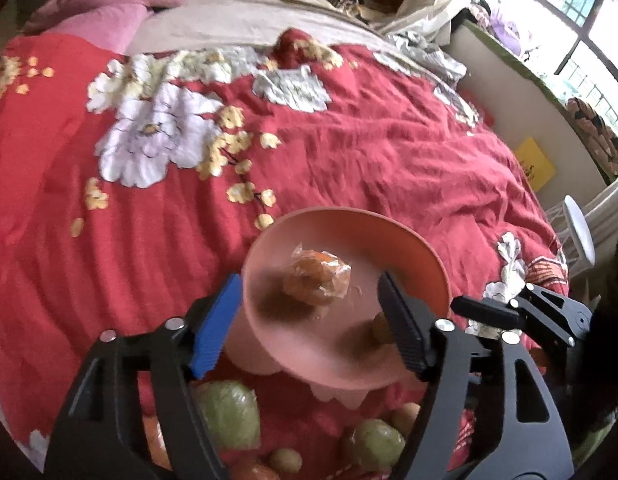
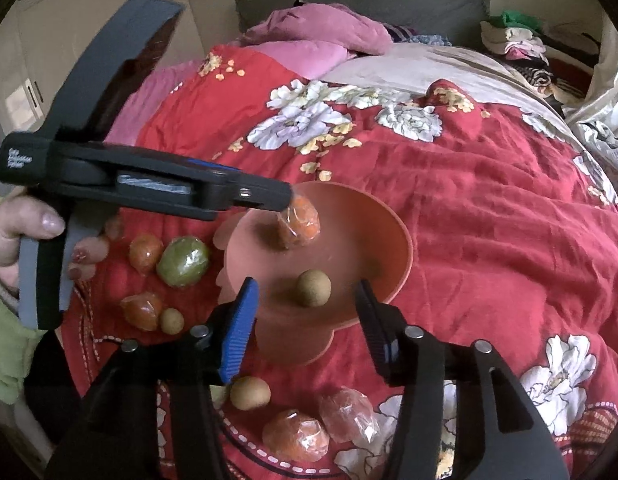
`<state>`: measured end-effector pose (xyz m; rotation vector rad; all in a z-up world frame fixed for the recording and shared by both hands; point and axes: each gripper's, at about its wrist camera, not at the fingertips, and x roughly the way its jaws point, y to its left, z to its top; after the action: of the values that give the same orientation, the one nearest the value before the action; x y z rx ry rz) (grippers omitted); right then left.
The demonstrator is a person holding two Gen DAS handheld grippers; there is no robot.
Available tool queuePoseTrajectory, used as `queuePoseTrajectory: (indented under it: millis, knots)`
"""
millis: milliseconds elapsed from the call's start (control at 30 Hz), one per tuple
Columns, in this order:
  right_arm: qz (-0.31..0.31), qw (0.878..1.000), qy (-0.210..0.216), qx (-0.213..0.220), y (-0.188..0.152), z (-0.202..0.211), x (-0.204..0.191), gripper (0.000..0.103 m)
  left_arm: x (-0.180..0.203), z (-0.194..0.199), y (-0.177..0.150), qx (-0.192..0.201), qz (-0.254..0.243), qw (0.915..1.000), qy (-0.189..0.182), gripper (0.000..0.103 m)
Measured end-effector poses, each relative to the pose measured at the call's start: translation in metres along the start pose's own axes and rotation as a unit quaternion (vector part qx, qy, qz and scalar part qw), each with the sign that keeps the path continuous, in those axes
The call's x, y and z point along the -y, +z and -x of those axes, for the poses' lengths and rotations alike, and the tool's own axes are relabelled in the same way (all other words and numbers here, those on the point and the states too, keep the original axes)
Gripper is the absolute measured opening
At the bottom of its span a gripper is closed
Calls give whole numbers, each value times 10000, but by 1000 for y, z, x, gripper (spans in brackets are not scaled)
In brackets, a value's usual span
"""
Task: Organize fruits
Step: 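Open left gripper releasing the orange while right gripper releases the brown fruit in bowl, then withdraw both grippers from the bowl toward the remaining fruits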
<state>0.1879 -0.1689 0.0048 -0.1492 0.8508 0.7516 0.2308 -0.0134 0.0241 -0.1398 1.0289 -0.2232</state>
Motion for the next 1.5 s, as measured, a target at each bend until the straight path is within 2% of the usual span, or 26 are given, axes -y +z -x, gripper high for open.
queuePoseTrajectory:
  millis: [400,733,1100,1500]
  knots:
    - [-95,9994,-155,286,-2,21,1,70,-13,52,-22,644,163,9975,235,80]
    - [-174,9980,-298,539,-1,40,1,87,-24,79,-33,937,309,9943,406,90]
    - [-89,9964,-375,754,-2,61,-13,92,-29,99,-54,1100,348,9919,535,93]
    - [124,9974,-221,676,-12,66,-44,94,-40,107,-82,1085,431,9909,663,93]
